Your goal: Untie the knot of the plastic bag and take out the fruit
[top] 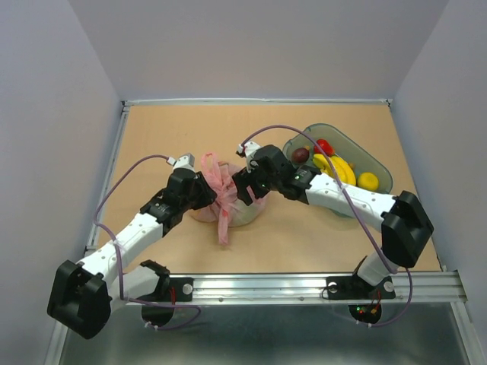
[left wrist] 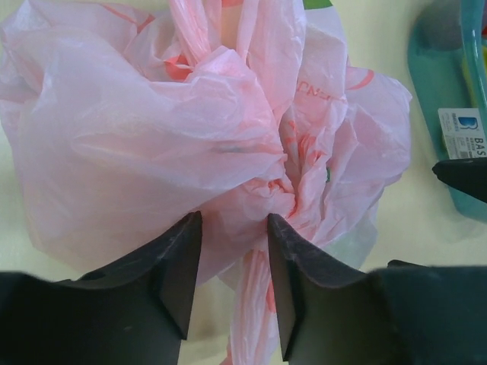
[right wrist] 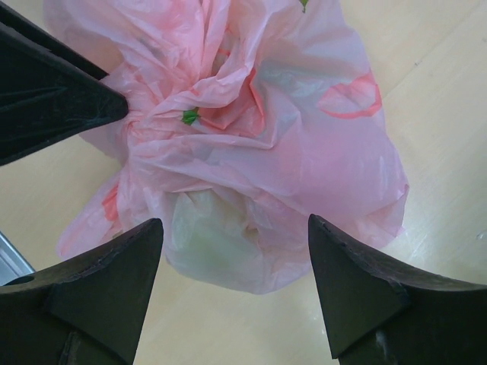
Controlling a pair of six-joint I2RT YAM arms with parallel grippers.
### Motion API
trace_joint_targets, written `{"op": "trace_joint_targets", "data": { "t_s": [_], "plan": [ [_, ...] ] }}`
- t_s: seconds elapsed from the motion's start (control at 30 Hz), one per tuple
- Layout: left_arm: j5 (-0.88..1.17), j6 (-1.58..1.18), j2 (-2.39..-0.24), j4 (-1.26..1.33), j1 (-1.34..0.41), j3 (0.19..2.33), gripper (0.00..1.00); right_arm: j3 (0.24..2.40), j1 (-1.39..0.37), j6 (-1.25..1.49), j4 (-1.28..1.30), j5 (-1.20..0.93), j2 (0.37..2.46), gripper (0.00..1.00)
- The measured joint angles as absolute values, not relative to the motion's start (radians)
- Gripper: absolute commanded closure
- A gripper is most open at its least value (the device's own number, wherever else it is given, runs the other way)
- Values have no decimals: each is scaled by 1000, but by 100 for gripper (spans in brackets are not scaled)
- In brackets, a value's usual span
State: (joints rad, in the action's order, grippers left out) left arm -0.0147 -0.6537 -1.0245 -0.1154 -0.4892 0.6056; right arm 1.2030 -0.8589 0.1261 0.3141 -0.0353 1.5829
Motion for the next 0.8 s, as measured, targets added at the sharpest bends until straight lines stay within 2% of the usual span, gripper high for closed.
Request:
{"op": "trace_joint_targets", "data": {
  "t_s": [0.03, 0.07, 0.13, 0.17, 0.8],
  "plan": [
    [-15, -658, -1024, -106, -490, 598, 69, 1203, -859, 117, 305, -49, 1588, 18],
    [-17, -657, -1024, -91, -491, 588, 78, 1203, -859, 107, 298, -56, 1595, 18],
    [-15, -654, -1024, -74, -492, 575, 89, 1203, -859, 89, 289, -73, 1610, 18],
    [-14, -656, -1023, -62, -492, 566, 100, 1203, -859, 82, 284, -81, 1621, 18],
    [-8, -618, -940, -35, -492, 542, 100, 1367, -859, -30, 279, -271, 1763, 19]
  ]
}}
